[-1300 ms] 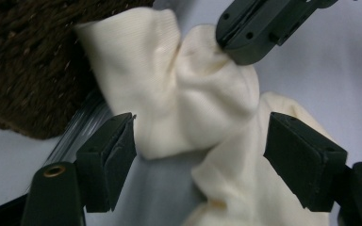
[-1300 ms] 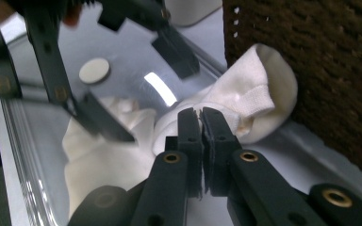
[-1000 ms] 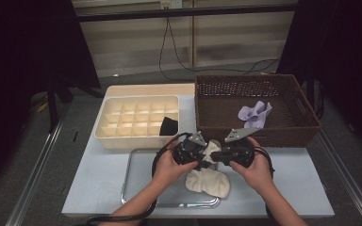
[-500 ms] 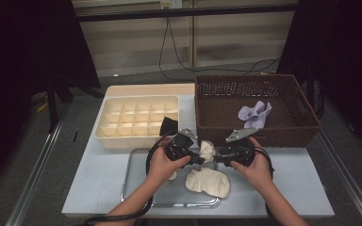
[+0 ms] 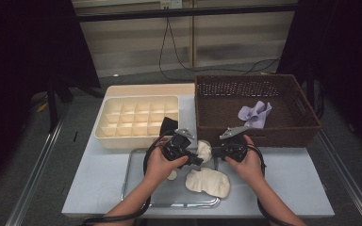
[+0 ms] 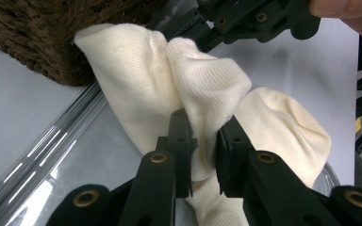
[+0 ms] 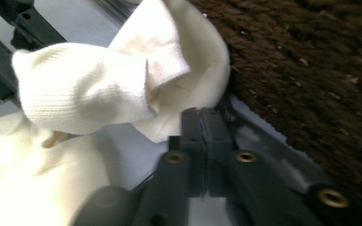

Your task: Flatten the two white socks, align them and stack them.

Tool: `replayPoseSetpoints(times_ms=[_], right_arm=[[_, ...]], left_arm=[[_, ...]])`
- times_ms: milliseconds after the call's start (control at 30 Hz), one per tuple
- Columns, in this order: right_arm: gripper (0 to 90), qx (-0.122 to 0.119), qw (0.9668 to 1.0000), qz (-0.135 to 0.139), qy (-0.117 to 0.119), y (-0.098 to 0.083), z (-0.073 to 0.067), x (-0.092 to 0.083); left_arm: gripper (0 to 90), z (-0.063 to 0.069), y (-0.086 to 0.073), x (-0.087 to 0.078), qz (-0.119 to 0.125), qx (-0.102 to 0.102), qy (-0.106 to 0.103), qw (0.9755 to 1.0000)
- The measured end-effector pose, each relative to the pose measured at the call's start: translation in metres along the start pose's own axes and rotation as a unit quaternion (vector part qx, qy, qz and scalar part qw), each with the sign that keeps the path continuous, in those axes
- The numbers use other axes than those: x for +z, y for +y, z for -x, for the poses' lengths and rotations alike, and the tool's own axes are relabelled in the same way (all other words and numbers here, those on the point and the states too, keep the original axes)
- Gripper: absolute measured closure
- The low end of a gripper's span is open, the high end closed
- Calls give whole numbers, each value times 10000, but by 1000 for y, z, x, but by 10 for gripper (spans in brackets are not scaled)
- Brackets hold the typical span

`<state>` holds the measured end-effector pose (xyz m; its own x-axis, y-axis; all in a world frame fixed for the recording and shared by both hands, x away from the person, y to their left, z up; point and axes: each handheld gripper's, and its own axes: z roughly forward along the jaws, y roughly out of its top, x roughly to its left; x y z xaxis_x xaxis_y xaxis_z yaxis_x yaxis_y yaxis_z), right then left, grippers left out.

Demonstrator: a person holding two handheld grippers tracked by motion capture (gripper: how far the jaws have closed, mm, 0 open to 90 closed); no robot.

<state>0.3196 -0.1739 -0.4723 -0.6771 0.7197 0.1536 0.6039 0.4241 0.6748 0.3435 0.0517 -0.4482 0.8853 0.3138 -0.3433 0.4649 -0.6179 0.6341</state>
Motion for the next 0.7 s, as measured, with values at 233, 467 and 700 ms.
replayPoseSetpoints(times_ms=[233,467,700], right_arm=[[900,35,9999,0,118,-5,1,-11],[900,72,9998,153,112,-9,2,-24],[619,54,9998,134,-101,0,-4,-6]], left_arm=[[781,0,0,-6,70,10,58,10000],[781,0,0,-8,61,-30,53,10000],[769,0,-1,-9,146,-89,-48,9998]])
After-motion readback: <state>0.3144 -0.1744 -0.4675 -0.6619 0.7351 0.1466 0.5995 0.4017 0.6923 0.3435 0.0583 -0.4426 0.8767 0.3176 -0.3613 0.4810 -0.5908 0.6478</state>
